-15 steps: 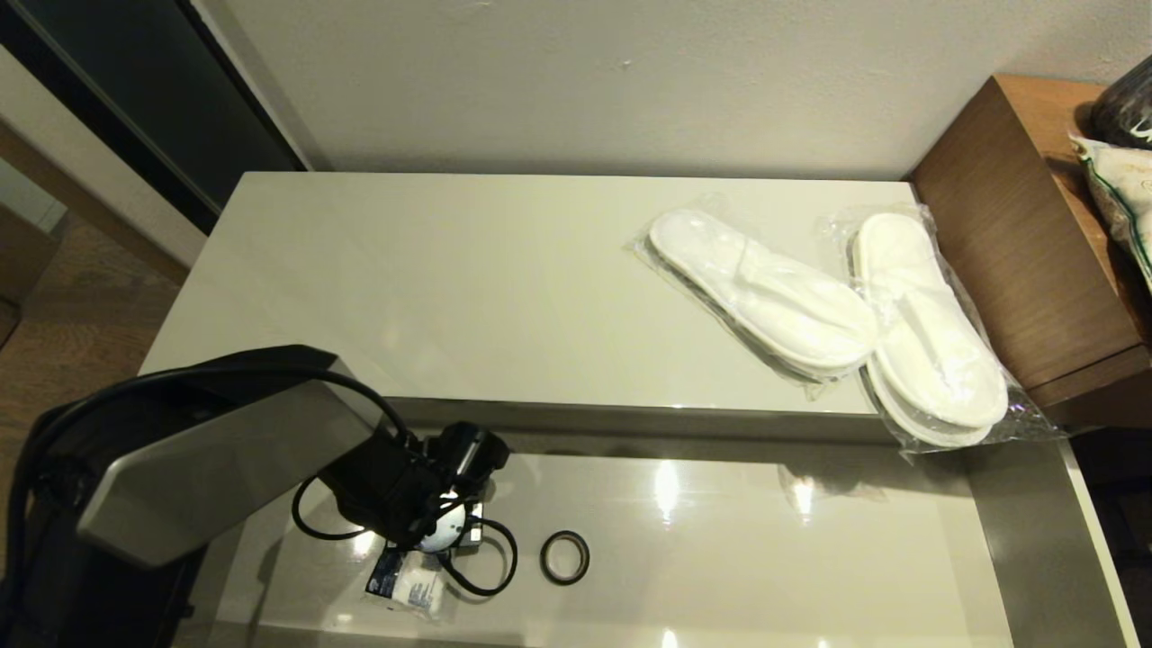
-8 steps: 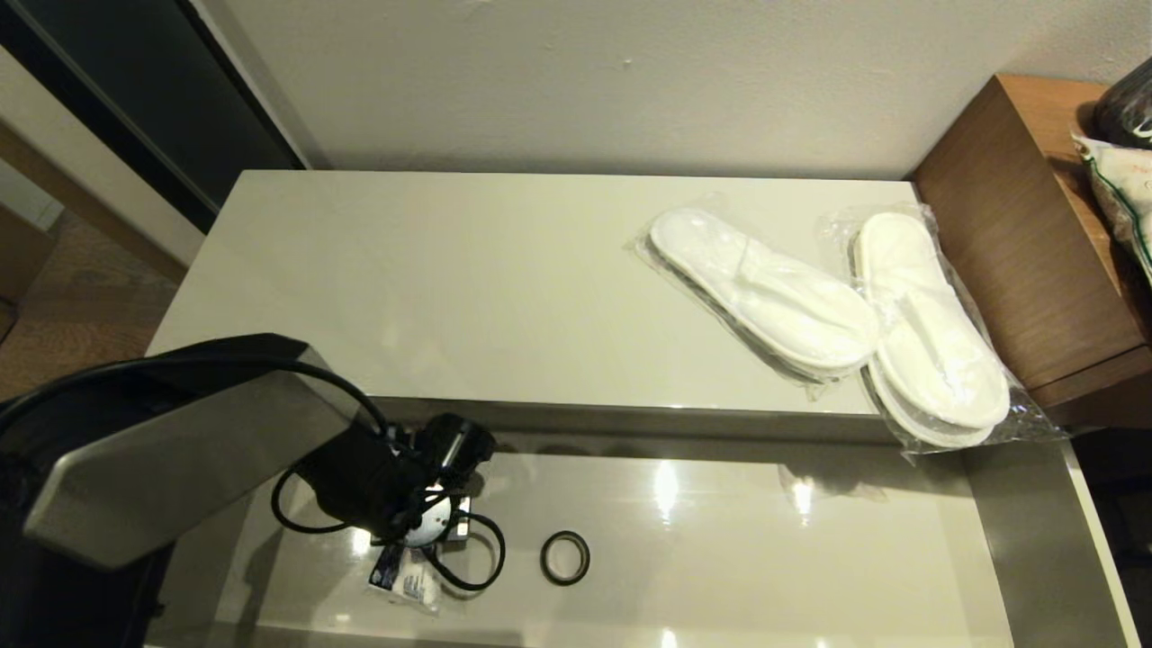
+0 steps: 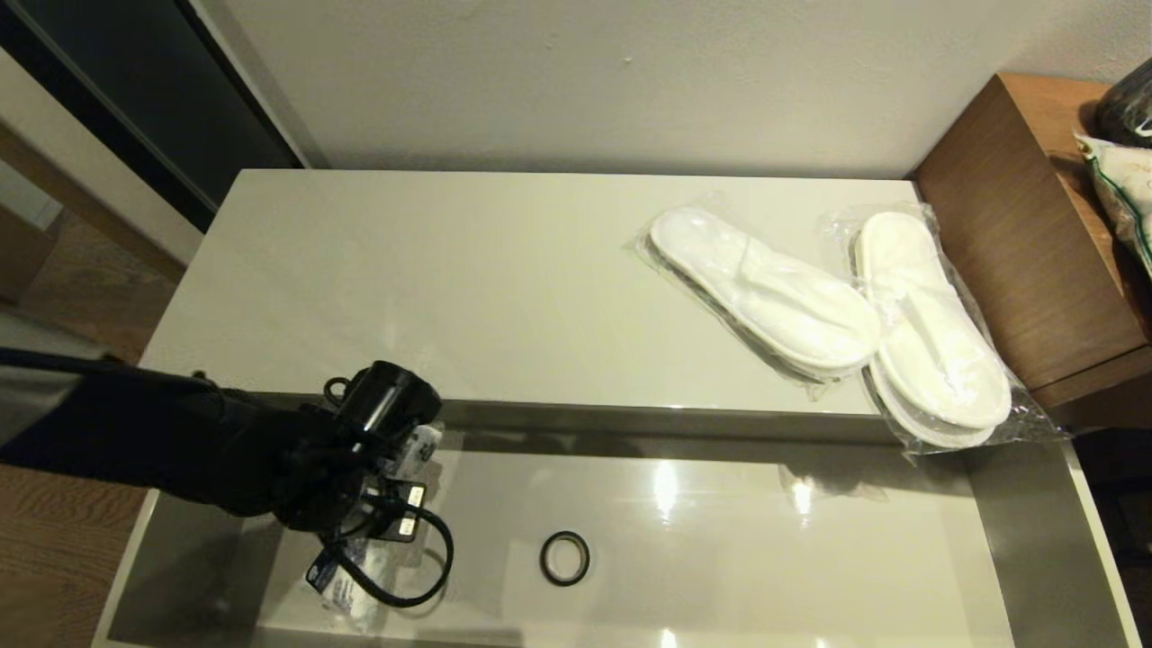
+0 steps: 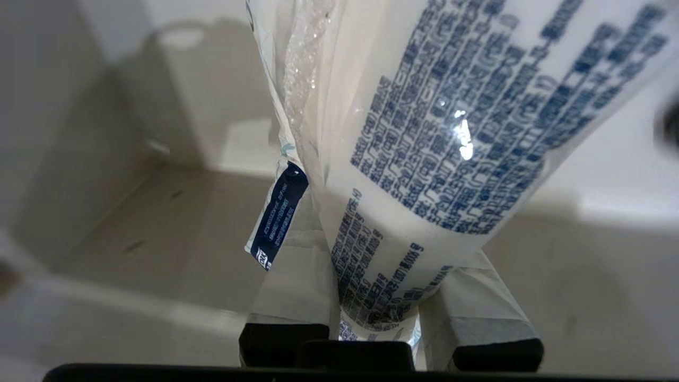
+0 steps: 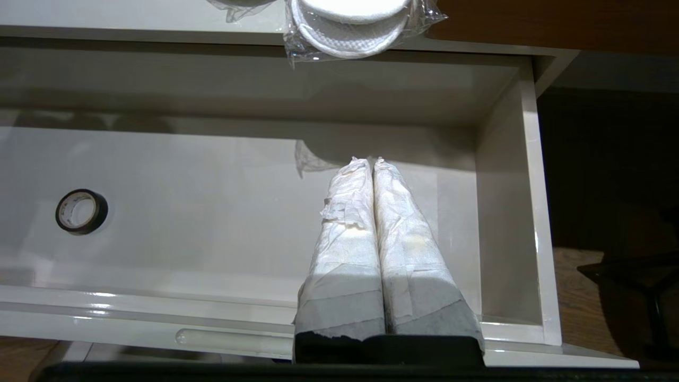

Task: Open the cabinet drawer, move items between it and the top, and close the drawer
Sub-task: Take out the tissue from the drawer, then place the tissue on the table

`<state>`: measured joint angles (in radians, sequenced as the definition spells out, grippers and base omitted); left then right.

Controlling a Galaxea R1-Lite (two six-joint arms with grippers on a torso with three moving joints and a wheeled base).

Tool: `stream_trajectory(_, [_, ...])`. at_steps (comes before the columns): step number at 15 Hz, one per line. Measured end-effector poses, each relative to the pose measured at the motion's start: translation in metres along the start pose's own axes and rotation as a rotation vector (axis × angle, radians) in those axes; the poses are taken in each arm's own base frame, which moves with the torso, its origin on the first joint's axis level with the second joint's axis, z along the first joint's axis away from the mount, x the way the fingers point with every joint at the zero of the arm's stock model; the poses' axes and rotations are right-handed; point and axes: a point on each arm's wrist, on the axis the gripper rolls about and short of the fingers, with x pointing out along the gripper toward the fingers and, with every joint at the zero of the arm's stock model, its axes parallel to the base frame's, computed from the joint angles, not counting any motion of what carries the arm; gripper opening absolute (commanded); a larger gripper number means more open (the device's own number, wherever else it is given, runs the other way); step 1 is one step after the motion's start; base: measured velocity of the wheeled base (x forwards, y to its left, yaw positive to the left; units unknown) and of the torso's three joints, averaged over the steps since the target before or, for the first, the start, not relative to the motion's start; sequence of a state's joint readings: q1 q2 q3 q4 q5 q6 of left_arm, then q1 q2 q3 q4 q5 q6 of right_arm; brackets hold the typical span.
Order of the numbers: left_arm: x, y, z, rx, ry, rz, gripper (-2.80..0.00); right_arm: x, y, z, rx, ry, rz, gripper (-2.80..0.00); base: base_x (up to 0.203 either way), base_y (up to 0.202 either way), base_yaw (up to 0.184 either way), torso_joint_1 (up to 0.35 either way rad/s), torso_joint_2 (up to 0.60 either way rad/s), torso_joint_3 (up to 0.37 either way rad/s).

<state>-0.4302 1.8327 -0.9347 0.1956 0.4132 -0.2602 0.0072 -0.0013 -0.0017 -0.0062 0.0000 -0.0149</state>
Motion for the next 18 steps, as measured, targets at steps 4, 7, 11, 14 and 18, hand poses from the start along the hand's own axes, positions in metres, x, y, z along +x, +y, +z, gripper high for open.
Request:
stream_trajectory(4, [-0.055,0.008,-0.009,0.098,-0.025,-0.049,-2.8,0.0,0.0,0.0,0.0,0.0,0.001,-2.8,0.0,0.0,0.0,0.0,0.0,0.0])
stream_trajectory(7, [-0.108,0.004,-0.018,0.201,-0.088,-0.127,-2.8,0.0,0.0,0.0,0.0,0.0,0.0,-2.8,0.0,0.0,0.0,0.0,0.0,0.0])
stream_trajectory(11, [-0.174,0.01,0.03,0.208,-0.277,-0.191,-2.8,0.0,0.0,0.0,0.0,0.0,0.0,-2.8,0.0,0.0,0.0,0.0,0.0,0.0])
stream_trajectory(14, [-0.177,0.002,0.1,0.181,-0.399,-0.163,-2.8,0.0,0.0,0.0,0.0,0.0,0.0,-2.8,0.0,0.0,0.0,0.0,0.0,0.0])
stream_trajectory(18, [-0.078,-0.02,0.168,0.225,-0.445,-0.011,0.0,0.0,0.0,0.0,0.0,0.0,-0.001,-2.8,0.0,0.0,0.0,0.0,0.0,0.0])
